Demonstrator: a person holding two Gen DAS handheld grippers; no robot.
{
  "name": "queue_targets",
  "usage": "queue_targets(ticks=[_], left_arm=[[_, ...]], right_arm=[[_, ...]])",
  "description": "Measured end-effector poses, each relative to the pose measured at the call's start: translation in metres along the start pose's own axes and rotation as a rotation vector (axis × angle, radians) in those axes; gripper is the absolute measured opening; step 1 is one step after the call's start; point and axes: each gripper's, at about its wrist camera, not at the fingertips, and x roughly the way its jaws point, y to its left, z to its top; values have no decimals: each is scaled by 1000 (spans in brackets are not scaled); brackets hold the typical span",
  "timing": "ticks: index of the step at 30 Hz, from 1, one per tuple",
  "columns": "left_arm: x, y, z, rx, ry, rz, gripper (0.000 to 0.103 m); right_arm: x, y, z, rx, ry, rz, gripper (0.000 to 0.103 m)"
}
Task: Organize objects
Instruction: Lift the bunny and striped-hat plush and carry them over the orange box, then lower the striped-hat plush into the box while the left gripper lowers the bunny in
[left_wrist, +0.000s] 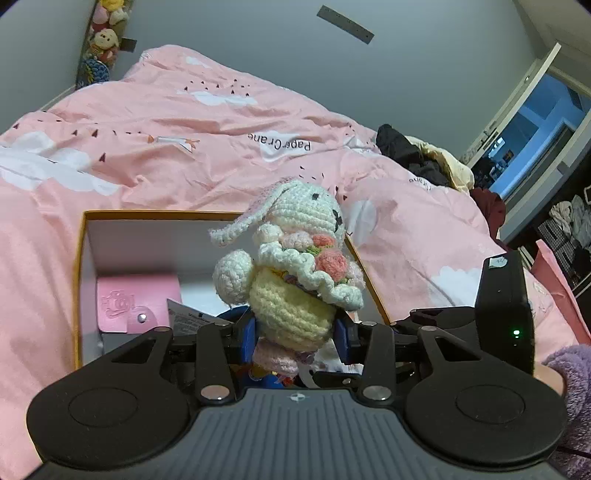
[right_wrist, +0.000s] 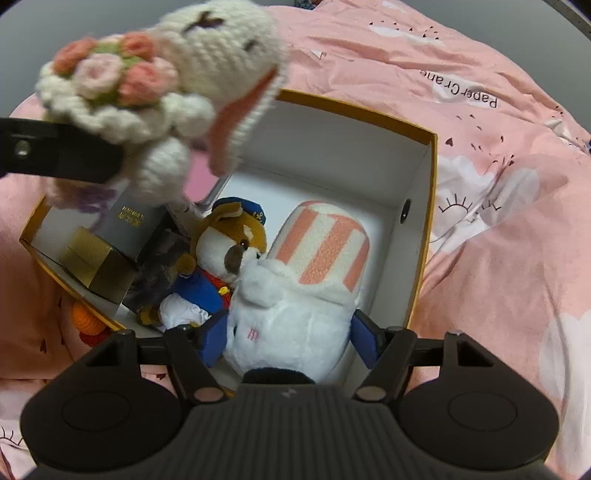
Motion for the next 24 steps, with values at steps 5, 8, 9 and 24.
queue_targets(ticks=[5,8,9,24], left_arm=[[15,0,4,7,25,5,47],[26,-2,6,42,54,32,47],[29,-5,7,63,64,36,47],[108,-36,27,364,251,101,47]], right_arm=[[0,0,1,-6,19,25,72],[-3,-3,1,3,18,23,72],[-6,-5,1,9,12,25,72],[-52,-38,4,97,-191,-35,54]])
